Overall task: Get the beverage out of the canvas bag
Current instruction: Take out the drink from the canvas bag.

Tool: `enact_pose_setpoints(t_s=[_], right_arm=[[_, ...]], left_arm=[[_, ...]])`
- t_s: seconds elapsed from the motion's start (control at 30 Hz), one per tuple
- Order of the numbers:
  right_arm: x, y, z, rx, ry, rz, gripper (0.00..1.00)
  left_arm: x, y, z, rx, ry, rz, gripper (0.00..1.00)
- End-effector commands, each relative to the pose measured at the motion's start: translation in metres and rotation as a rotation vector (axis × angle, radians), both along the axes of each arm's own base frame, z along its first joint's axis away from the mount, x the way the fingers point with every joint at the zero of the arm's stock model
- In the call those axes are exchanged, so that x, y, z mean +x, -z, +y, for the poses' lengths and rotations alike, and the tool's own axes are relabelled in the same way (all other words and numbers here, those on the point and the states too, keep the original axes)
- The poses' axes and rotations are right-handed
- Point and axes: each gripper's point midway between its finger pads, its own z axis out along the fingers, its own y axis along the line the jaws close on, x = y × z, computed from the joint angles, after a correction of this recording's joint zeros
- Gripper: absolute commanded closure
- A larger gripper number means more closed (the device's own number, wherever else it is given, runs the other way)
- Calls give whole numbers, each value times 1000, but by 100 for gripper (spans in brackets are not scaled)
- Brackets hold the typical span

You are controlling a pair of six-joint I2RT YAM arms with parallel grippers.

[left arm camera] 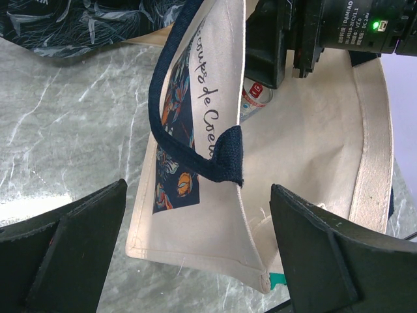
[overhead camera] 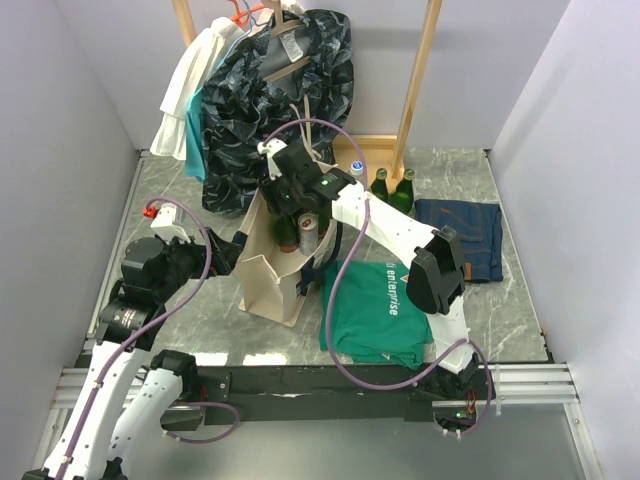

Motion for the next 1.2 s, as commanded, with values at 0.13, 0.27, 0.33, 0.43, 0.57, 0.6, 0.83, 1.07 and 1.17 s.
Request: enact_pose_setpoints(t_s=[0.13, 0.27, 0.33, 0.43, 0.57, 0.6, 0.83, 1.07, 1.17], right_arm=[[4, -14, -8, 17, 28, -33, 39], [4, -16, -8, 21, 32, -35, 39], [4, -14, -7, 23, 27, -35, 39], [3, -15, -5, 27, 21, -33, 40], [2, -16, -3, 38, 16, -21, 41], [1, -13, -4, 37, 14, -15, 41], [0, -11, -3, 31, 7, -13, 54], [-1, -9, -4, 28, 8, -7, 61], [-1, -10, -3, 28, 7, -7, 76]], left_arm=[[4, -8, -1, -14, -6, -29, 3], [4, -8, -1, -15, -7, -27, 4], [4, -8, -1, -14, -5, -26, 4], [4, -7, -1, -15, -5, -24, 3], [5, -7, -1, -15, -9, -22, 4], [5, -6, -1, -13, -7, -18, 4], [4, -7, -1, -16, -7, -23, 4], [4, -7, -1, -16, -6, -22, 4], [4, -6, -1, -15, -4, -21, 4]])
